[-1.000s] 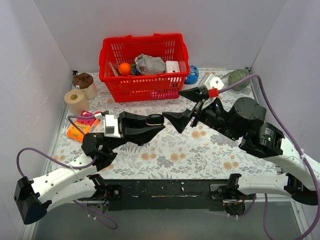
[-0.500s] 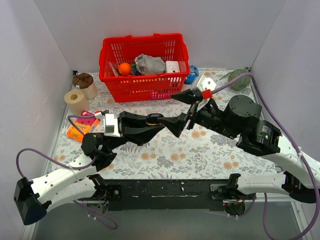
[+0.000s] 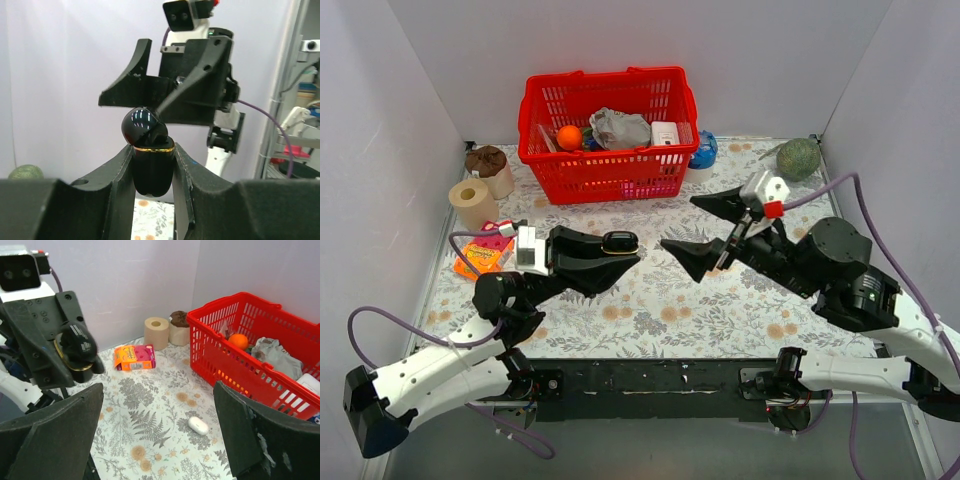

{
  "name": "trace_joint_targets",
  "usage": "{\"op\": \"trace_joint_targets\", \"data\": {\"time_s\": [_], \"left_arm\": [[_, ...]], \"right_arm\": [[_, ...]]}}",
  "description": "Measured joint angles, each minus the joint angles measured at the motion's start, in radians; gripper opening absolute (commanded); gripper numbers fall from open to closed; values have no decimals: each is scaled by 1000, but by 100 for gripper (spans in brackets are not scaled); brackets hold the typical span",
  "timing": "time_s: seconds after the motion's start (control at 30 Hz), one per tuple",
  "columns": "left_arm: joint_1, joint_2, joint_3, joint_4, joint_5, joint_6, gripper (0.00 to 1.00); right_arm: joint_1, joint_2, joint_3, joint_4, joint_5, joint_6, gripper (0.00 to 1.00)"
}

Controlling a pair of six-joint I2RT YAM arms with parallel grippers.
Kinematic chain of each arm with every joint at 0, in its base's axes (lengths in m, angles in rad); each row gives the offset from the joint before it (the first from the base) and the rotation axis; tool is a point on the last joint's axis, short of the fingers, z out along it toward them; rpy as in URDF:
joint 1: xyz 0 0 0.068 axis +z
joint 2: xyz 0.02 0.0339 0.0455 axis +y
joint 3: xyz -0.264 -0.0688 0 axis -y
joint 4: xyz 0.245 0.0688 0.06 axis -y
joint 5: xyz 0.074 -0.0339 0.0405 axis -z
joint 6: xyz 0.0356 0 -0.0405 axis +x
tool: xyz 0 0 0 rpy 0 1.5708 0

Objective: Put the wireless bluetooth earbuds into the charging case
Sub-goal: Open the charging case.

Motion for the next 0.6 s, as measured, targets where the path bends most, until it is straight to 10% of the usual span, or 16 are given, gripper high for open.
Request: {"op": "trace_joint_targets", "data": {"time_s": [0.6], "left_arm": [[0,-171,-249,102,340,-156,0]], "right_arm": [[0,-183,-291,61,-69,-17,98]]}}
